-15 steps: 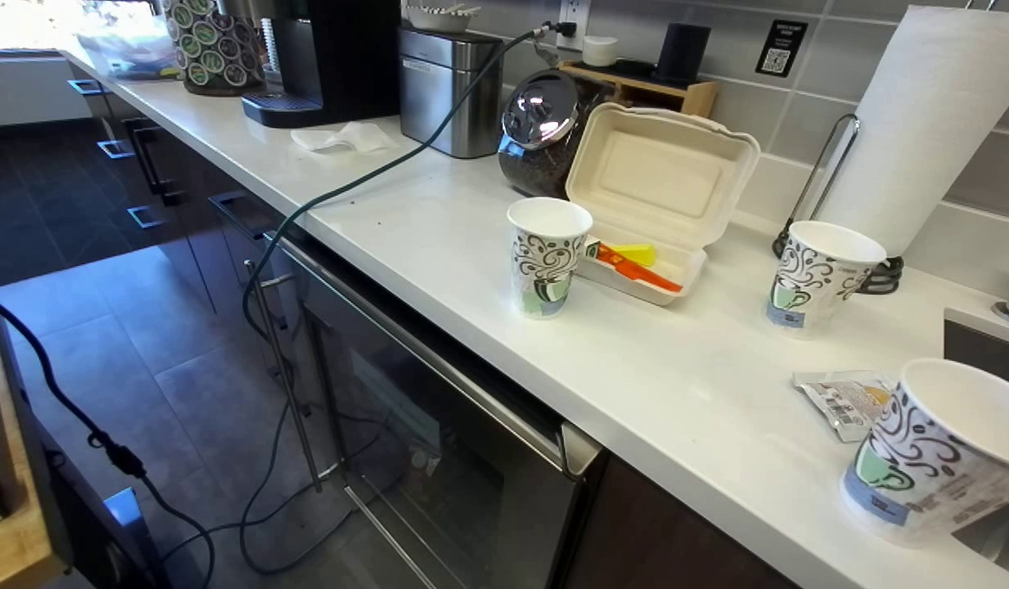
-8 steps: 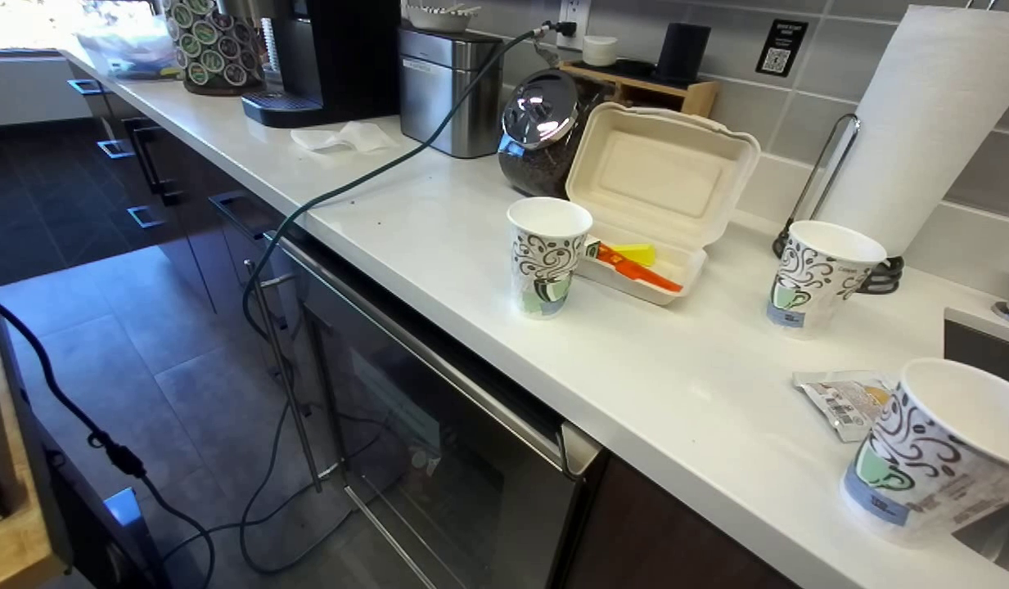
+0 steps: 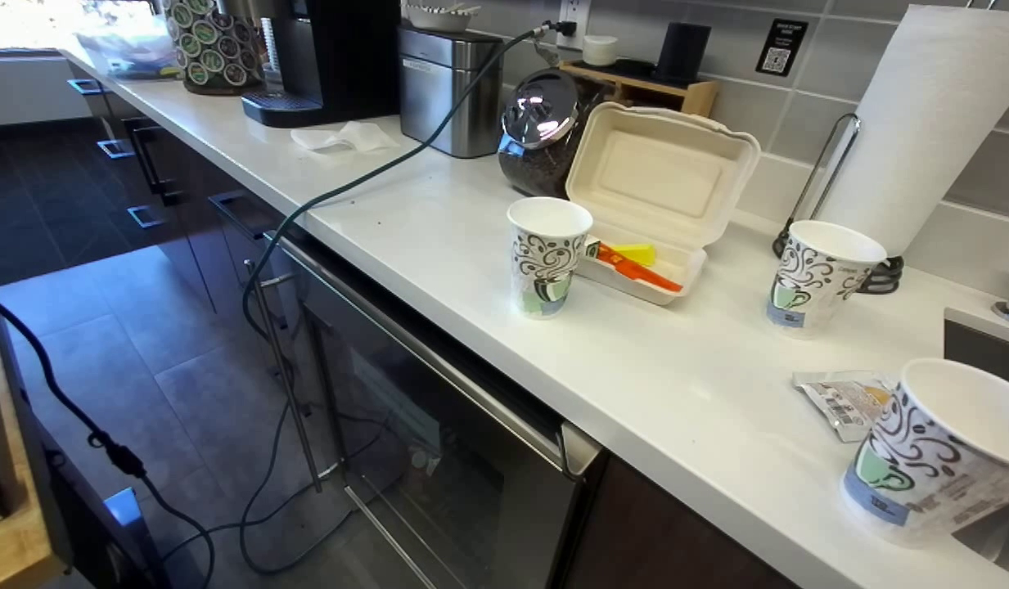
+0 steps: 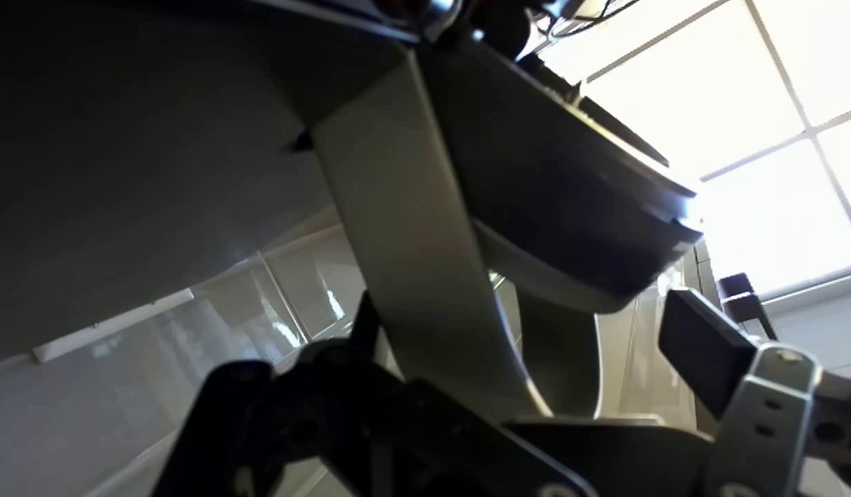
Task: Close the lid on the coffee maker
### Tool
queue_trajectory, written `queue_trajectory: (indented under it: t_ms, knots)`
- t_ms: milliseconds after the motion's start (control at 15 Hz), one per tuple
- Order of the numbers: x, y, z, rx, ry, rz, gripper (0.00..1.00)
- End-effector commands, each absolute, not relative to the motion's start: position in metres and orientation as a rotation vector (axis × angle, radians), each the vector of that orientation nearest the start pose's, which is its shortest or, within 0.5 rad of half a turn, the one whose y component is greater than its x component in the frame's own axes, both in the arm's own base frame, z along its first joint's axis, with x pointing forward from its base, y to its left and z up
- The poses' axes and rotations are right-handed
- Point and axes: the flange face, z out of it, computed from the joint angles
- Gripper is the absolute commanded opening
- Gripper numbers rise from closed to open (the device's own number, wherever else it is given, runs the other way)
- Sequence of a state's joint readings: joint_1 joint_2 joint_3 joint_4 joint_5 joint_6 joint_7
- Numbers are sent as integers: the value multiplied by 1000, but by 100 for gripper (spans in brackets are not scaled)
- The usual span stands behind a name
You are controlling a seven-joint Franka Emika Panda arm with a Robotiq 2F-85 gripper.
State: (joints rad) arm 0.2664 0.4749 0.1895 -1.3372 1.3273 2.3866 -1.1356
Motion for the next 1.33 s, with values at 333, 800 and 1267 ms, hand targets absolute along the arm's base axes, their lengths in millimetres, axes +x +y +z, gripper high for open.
queue_trajectory:
  t_ms: [333, 800, 1267]
  knots:
    - [624, 286, 540, -1807, -638, -526, 100]
    - [587, 264, 505, -1963, -554, -302, 100]
    - [542, 209, 543, -2110, -668, -443, 100]
